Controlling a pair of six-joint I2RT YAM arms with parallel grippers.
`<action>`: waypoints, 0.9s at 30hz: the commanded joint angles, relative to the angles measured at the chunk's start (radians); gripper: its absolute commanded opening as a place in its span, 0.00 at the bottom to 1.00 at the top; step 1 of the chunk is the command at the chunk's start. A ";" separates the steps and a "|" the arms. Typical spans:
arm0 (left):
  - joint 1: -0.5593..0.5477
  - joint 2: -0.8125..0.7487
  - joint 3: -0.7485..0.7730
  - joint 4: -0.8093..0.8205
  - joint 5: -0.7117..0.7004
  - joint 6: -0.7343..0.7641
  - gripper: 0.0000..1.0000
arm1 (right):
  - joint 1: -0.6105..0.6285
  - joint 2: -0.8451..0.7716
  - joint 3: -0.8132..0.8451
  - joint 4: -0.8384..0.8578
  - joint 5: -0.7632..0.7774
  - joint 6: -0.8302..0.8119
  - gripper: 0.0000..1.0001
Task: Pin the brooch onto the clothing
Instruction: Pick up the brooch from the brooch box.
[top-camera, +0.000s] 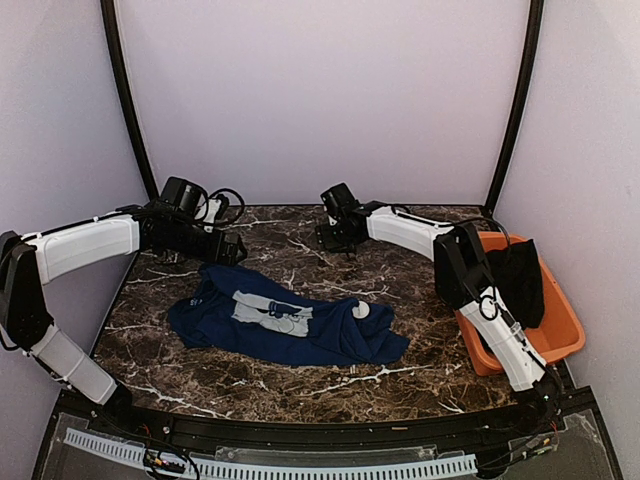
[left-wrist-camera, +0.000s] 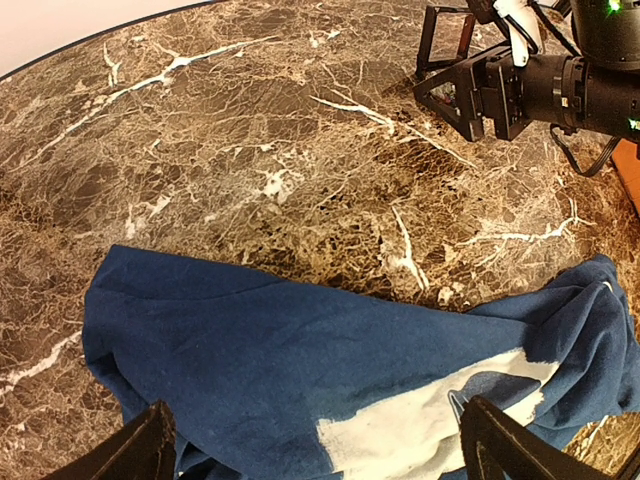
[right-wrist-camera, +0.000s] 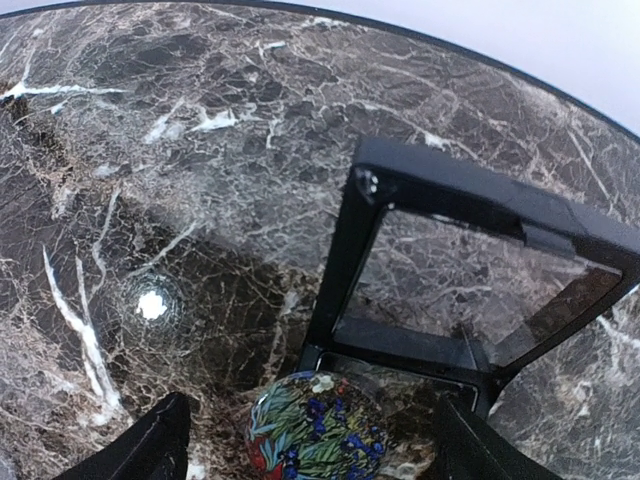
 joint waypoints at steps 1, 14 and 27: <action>0.007 -0.012 -0.017 0.004 0.004 -0.005 0.99 | -0.015 0.033 0.013 -0.043 -0.035 0.037 0.82; 0.014 -0.007 -0.018 0.009 0.018 -0.011 0.99 | -0.022 0.022 0.011 -0.024 -0.009 0.011 0.67; 0.024 0.009 -0.016 0.014 0.046 -0.017 0.99 | -0.019 -0.013 -0.038 0.001 0.000 0.009 0.42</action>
